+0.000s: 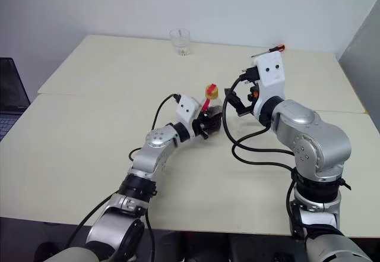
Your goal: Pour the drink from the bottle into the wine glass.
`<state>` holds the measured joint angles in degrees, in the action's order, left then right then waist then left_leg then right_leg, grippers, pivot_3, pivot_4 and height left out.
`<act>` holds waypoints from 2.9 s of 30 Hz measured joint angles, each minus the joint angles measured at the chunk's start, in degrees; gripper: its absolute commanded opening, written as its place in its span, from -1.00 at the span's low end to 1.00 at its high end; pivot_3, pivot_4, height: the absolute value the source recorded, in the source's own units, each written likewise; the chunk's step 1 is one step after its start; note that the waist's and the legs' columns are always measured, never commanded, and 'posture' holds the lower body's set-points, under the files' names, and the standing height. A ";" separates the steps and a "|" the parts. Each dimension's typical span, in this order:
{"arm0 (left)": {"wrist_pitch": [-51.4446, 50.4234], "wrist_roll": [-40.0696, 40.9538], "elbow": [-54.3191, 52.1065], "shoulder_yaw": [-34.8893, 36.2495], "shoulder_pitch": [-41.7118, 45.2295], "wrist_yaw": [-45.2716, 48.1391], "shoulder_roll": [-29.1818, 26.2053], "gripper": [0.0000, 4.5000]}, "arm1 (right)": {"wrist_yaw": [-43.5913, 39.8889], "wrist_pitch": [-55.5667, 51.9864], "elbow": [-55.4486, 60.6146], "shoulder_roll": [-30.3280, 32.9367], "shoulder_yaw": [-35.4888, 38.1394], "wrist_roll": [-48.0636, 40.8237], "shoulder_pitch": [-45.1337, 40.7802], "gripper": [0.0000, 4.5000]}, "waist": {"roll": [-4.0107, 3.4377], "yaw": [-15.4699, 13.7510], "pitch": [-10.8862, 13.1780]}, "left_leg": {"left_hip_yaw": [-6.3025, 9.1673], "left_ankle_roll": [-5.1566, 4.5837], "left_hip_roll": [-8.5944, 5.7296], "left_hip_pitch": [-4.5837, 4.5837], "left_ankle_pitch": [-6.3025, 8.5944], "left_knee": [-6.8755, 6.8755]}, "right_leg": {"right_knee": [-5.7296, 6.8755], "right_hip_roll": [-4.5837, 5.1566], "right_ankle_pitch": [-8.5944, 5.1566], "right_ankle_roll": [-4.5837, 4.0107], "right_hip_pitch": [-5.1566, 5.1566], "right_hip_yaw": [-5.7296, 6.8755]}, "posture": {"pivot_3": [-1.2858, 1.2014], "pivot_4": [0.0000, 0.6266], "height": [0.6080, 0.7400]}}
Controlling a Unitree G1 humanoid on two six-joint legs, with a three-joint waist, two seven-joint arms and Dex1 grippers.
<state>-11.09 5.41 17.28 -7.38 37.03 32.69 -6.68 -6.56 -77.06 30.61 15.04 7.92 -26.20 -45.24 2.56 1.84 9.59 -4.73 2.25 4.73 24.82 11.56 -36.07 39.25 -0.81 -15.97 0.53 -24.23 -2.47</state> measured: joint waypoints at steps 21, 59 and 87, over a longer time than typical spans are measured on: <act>-2.39 -0.99 -3.01 -1.67 -0.44 -2.86 2.23 -0.49 | 3.51 -10.82 4.53 -10.07 2.01 0.58 -1.96 1.00 | -0.04 -0.05 0.00 | 0.11 -0.05 -0.13 -0.02 -0.01 -0.15 | 0.23 0.06 0.02 0.03 0.04 0.07 | 0.03 -0.52 1.00; 7.34 9.08 21.52 0.47 14.55 37.00 -3.59 -0.59 | 6.07 -14.95 22.31 -8.96 9.97 -5.99 9.55 1.00 | -0.09 0.10 0.02 | 0.20 -0.06 -0.13 0.00 0.00 -0.05 | 0.14 -0.03 0.00 0.03 0.04 0.17 | 0.03 -0.52 1.00; 15.17 3.35 32.31 -0.20 18.40 37.96 -0.59 -0.60 | 20.71 -14.95 22.53 -18.42 5.30 -4.26 4.84 1.00 | -0.10 0.09 0.02 | 0.24 -0.07 -0.12 0.05 0.00 -0.05 | 0.10 -0.03 0.00 0.02 0.02 0.18 | 0.03 -0.52 1.00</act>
<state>4.08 8.77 49.59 -7.58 55.43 70.65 -7.28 14.15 -92.01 53.14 -3.39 13.22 -30.46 -40.41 2.46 1.93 9.61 -4.50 2.19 4.61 24.87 11.56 -36.11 39.35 -0.84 -15.98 0.55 -24.21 -2.29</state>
